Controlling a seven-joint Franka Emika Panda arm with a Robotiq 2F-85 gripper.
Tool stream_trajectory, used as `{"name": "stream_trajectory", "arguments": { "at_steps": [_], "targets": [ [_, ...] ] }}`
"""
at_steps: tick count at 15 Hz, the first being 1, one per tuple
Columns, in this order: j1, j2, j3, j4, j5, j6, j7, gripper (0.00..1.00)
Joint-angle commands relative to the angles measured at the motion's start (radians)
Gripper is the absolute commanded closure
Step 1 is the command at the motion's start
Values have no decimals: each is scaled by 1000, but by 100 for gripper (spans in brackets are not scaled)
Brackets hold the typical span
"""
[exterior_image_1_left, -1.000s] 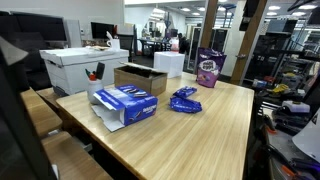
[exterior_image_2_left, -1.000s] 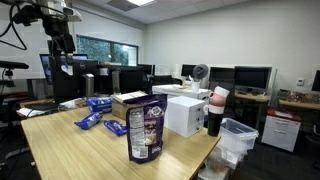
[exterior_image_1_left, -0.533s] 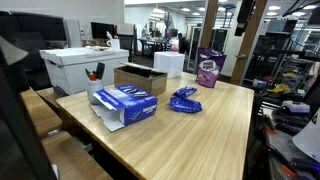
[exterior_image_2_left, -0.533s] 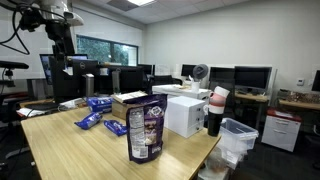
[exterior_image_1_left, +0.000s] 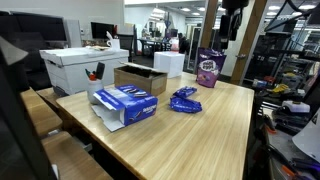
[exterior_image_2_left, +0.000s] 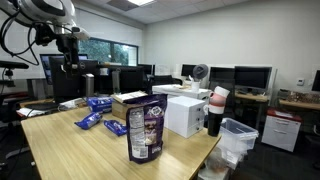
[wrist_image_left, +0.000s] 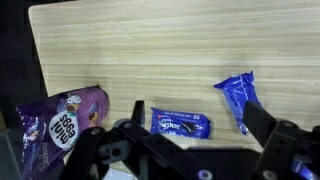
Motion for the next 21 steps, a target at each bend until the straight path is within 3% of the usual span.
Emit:
{"name": "stream_trajectory", "arguments": {
  "at_steps": [1,21],
  "targets": [
    [17,93,6,74,-23,-32,23,0],
    [189,470,11,345,-116,-40,-23,0]
  ]
}}
